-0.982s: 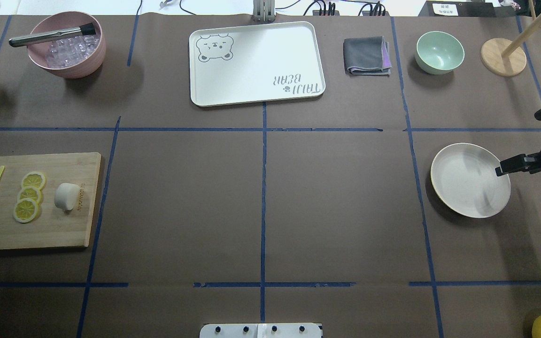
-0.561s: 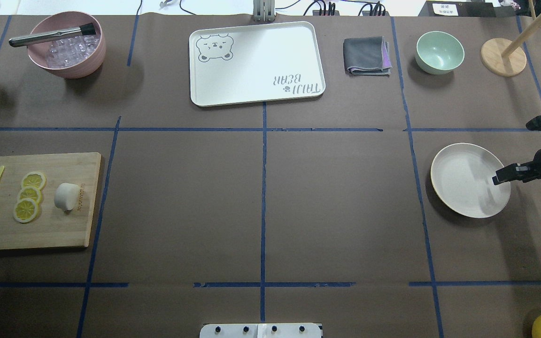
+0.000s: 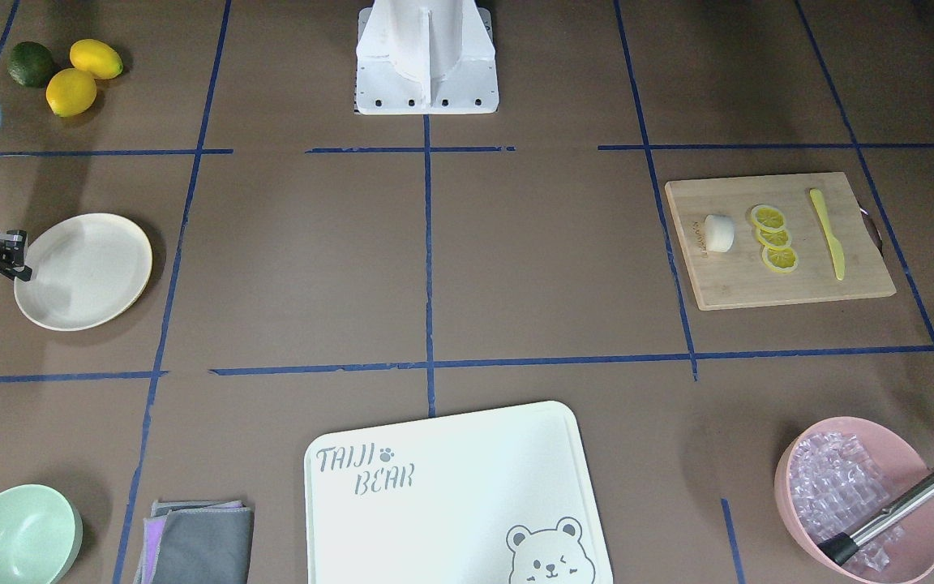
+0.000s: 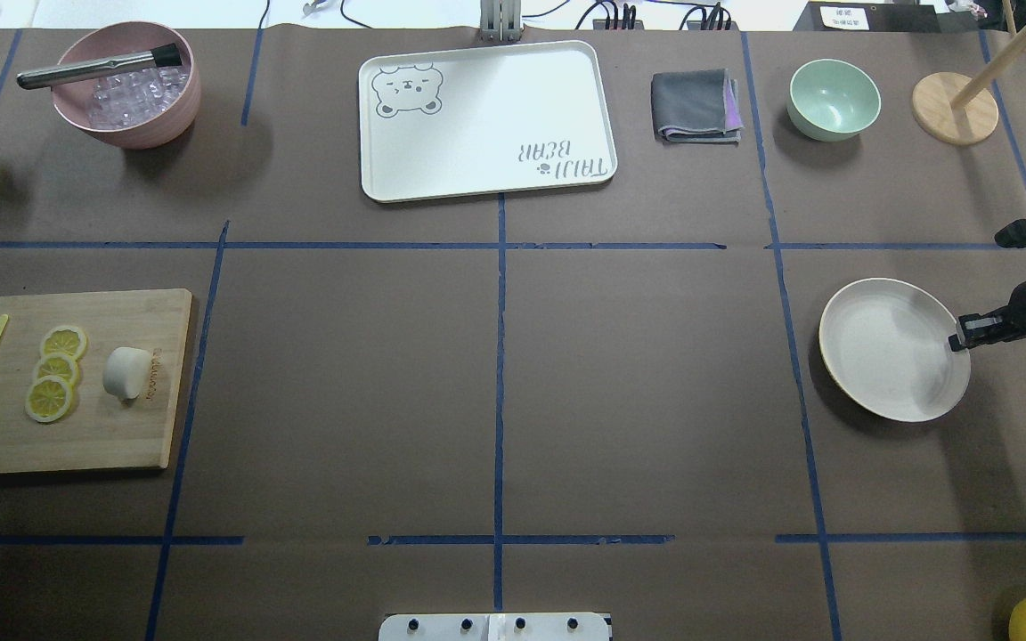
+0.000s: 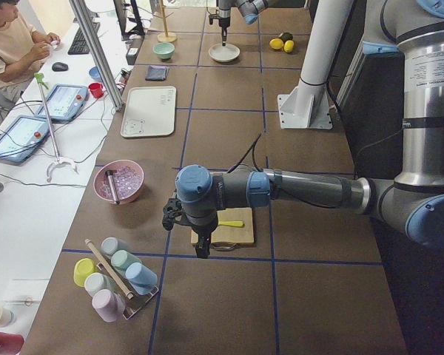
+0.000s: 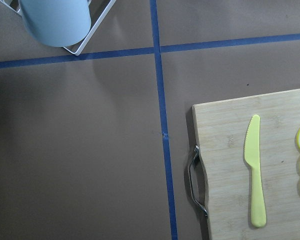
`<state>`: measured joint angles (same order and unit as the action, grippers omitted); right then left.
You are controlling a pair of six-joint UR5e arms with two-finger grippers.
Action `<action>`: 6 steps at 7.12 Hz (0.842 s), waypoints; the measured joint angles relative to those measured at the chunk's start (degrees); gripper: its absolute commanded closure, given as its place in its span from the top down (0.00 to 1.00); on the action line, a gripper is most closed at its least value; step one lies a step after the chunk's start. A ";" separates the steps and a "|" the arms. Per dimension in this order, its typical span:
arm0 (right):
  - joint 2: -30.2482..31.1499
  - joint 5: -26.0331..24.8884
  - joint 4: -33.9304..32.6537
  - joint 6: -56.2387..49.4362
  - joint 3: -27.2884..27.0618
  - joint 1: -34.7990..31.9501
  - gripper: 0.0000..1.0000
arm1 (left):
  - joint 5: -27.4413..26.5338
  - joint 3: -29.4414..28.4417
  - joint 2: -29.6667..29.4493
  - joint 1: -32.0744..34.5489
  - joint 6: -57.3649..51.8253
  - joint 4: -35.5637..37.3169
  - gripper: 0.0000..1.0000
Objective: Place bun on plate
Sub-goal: 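Reach the right gripper to the white plate rim and grasp it, then slide the white plate with the right gripper toward the table center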
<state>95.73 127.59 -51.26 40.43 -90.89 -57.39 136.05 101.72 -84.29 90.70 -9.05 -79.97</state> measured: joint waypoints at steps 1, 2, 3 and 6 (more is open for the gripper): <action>-0.68 0.66 -0.05 0.17 -0.64 0.00 0.00 | 0.00 0.01 0.00 0.00 0.00 -0.03 1.00; -2.17 2.52 -0.15 1.27 -1.65 0.00 0.00 | 0.00 0.01 0.00 0.00 0.00 -0.07 1.00; -4.52 4.60 -0.25 3.91 -2.62 0.13 0.00 | 0.00 0.01 0.00 0.00 0.00 -0.09 1.00; -15.78 3.76 -0.48 19.87 -3.76 6.72 0.00 | 0.00 -0.08 0.00 0.00 0.00 -0.10 1.00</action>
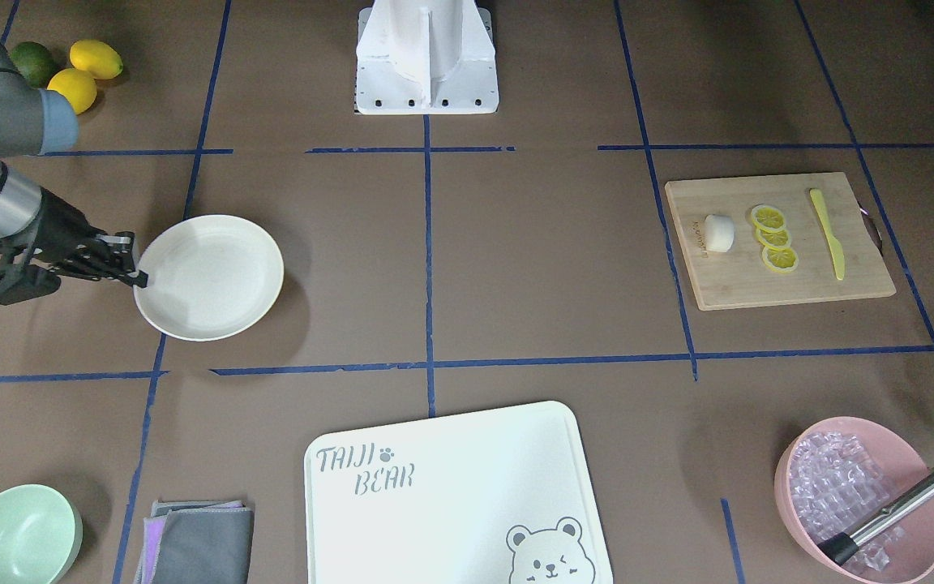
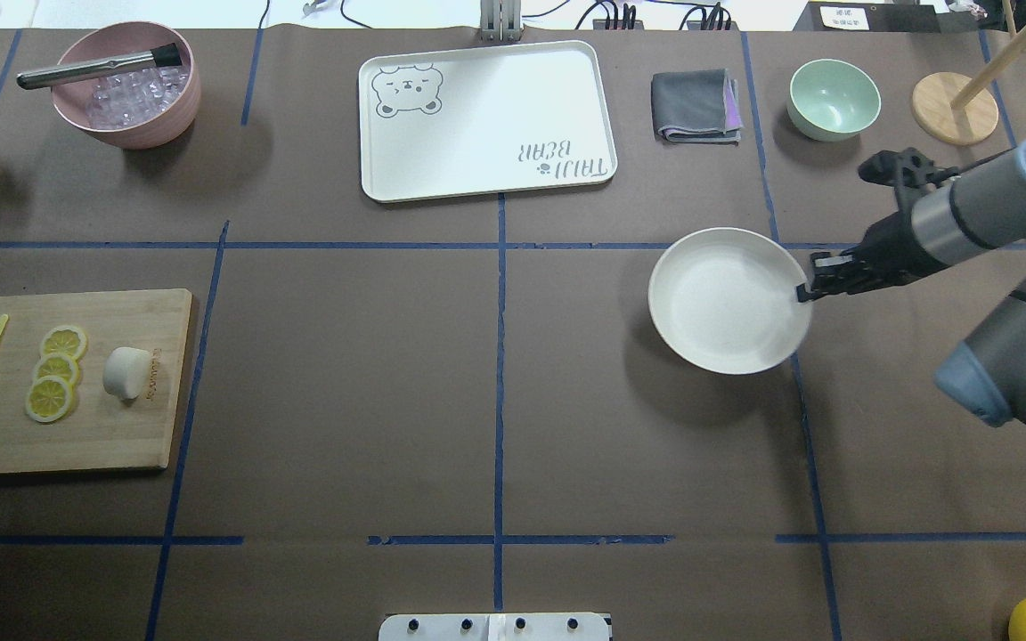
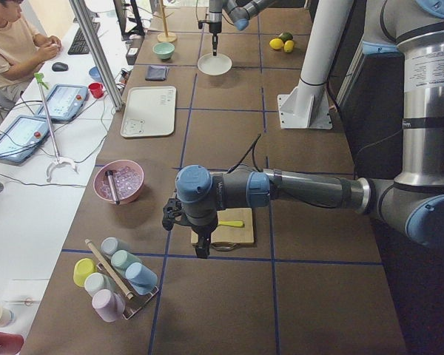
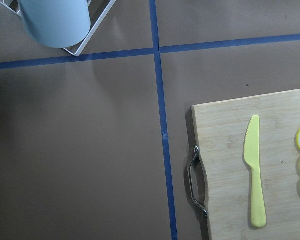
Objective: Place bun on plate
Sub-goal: 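Slide the white plate with the right gripper toward the table center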
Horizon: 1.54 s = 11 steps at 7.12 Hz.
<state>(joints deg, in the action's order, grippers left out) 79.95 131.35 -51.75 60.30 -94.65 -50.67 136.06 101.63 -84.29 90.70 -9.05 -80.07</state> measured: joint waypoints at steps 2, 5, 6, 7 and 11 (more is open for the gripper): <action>-8.83 -7.28 -1.31 11.07 0.34 9.07 0.00 | 0.00 -0.14 -0.05 0.00 0.00 0.00 1.00; -17.14 -17.64 -8.61 17.13 0.75 18.18 0.00 | 0.00 -0.59 -0.13 0.00 0.00 0.00 1.00; -17.68 -19.68 -9.18 17.74 0.97 19.85 0.16 | 0.00 -0.76 -0.16 0.00 0.00 0.00 1.00; -17.89 -21.55 -9.41 18.35 1.29 21.23 0.57 | 0.00 -0.85 -0.12 0.00 0.00 0.00 1.00; -18.42 -26.05 -12.34 18.19 0.79 21.84 1.00 | 0.00 -0.98 -0.03 0.00 0.02 0.00 1.00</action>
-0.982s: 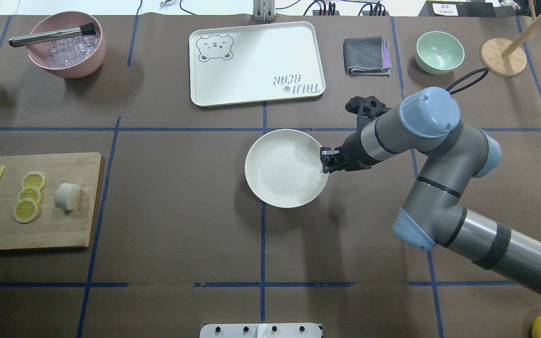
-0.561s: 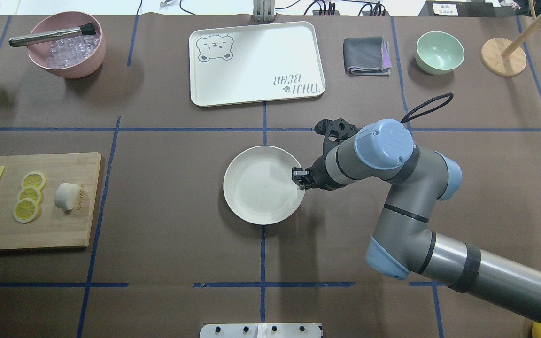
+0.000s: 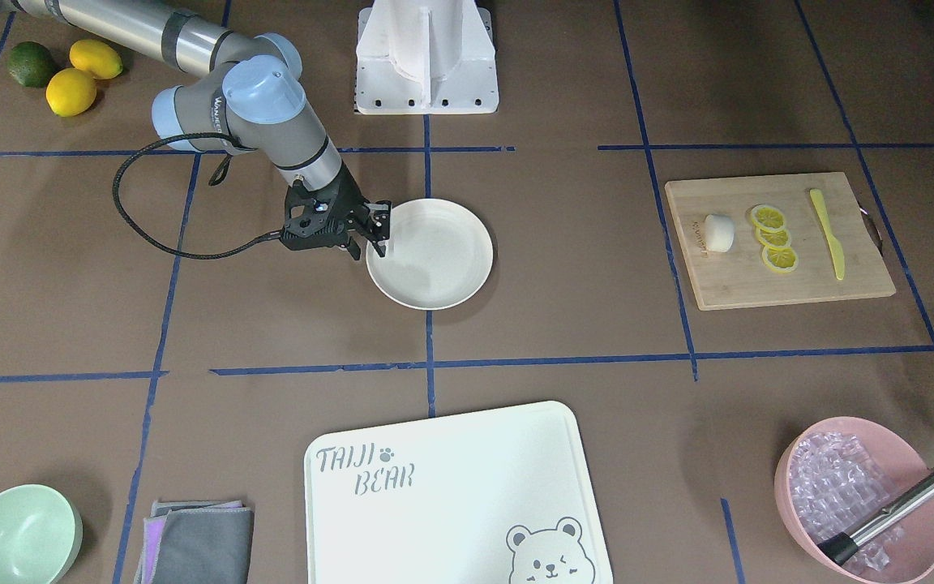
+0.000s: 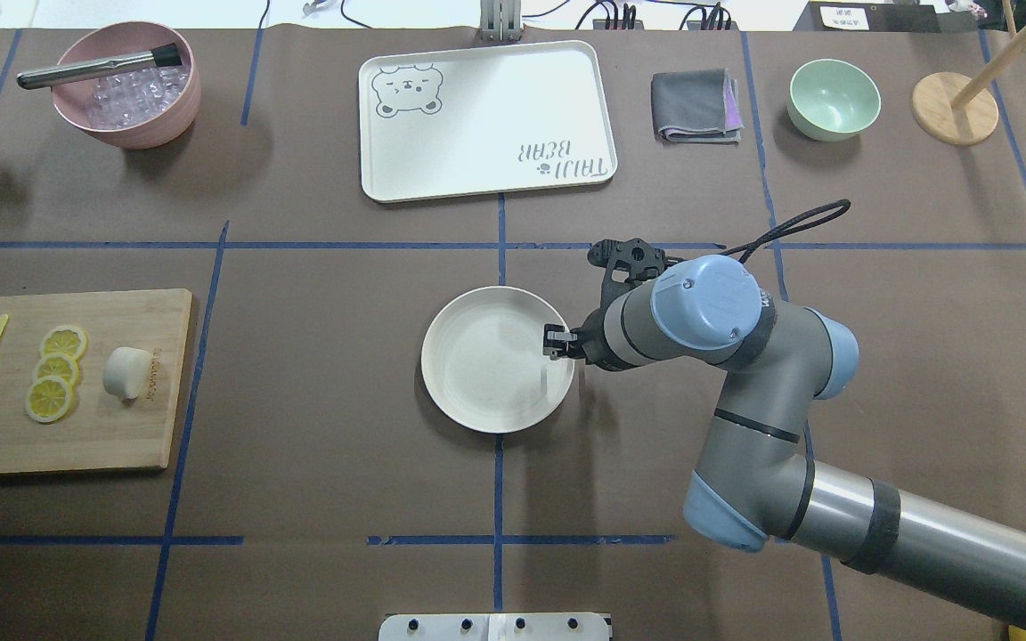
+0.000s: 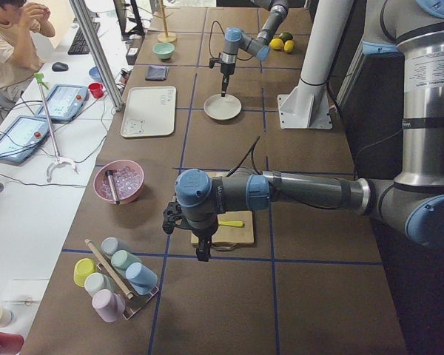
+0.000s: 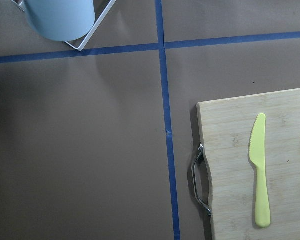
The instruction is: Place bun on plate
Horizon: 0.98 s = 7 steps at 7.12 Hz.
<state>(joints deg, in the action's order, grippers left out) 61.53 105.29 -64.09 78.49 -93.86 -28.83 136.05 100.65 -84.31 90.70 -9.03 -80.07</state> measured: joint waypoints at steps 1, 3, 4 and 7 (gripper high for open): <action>-0.26 2.28 -5.08 -3.19 -1.52 -3.00 1.00 | -0.11 0.12 0.02 0.00 0.00 0.00 1.00; 0.12 11.45 -18.73 -18.26 -5.66 -14.19 1.00 | -0.54 0.87 0.02 0.00 -0.09 0.09 1.00; 1.42 15.94 -23.62 -27.61 -7.05 -20.74 1.00 | -0.64 1.01 -0.04 -0.02 -0.06 0.11 1.00; 12.70 24.85 -27.73 -58.25 -8.03 -39.51 1.00 | -0.67 0.72 -0.09 -0.01 0.36 0.03 1.00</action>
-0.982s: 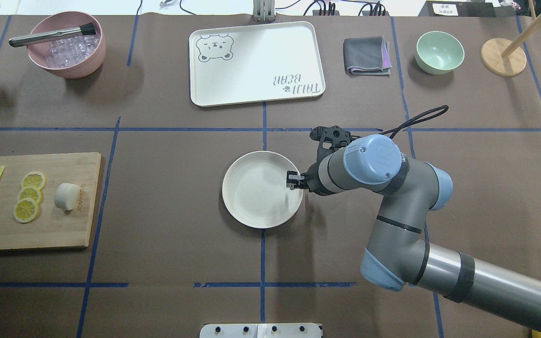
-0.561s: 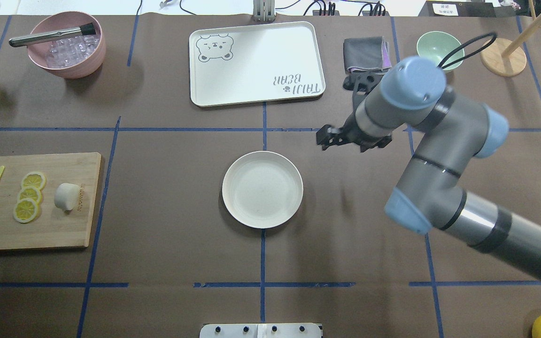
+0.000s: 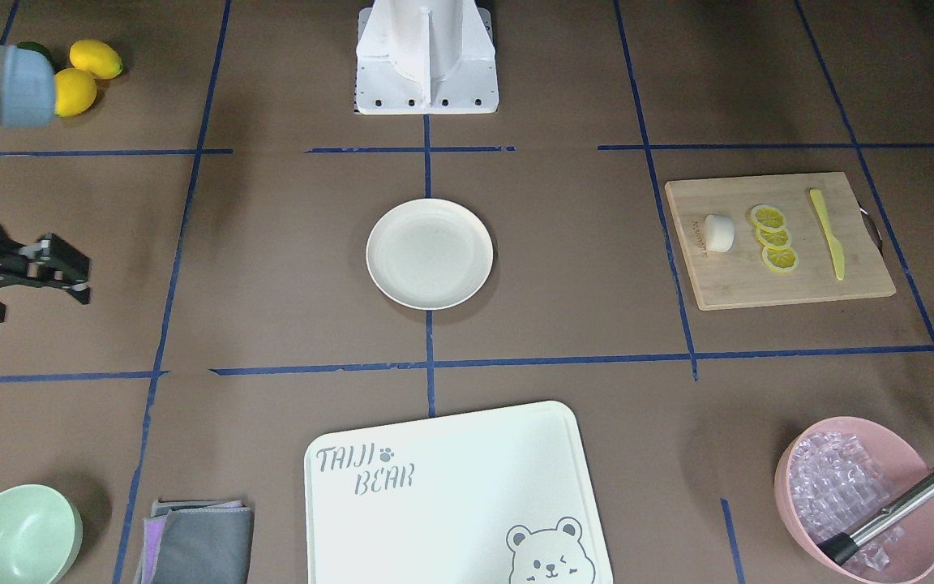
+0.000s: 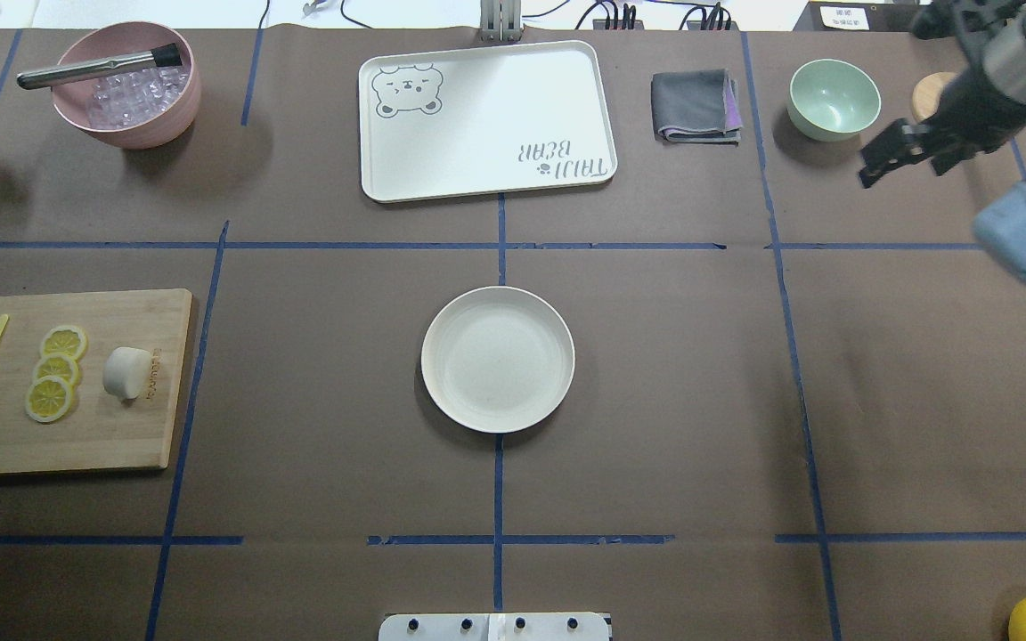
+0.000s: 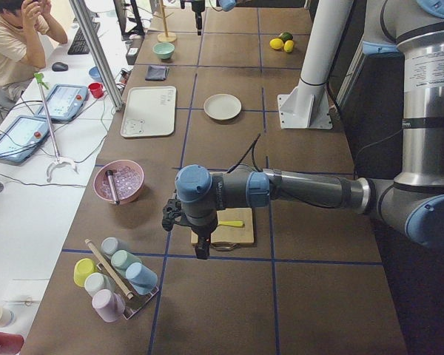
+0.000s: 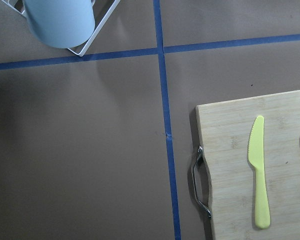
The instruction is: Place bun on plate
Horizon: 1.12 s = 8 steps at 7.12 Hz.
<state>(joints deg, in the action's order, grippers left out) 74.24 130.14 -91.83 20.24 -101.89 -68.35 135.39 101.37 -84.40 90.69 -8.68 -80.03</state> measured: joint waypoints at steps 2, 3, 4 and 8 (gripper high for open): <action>9.73 1.81 0.00 -17.42 0.16 -10.42 1.00 | 0.06 -0.57 -0.13 0.01 0.08 -0.05 1.00; 14.25 2.20 0.19 -23.50 0.19 -14.45 1.00 | 0.10 -0.68 -0.28 0.01 0.32 -0.09 1.00; 18.39 2.57 0.41 -27.14 0.14 -17.72 1.00 | 0.15 -0.60 -0.53 0.00 1.20 -0.13 1.00; 25.74 2.50 0.85 -28.70 -0.08 -21.90 1.00 | 0.25 -0.32 -1.81 -0.17 3.54 -3.35 1.00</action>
<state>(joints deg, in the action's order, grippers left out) 99.98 132.64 -90.98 -8.46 -101.97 -90.25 135.64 101.06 -86.21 90.52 -5.14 -83.38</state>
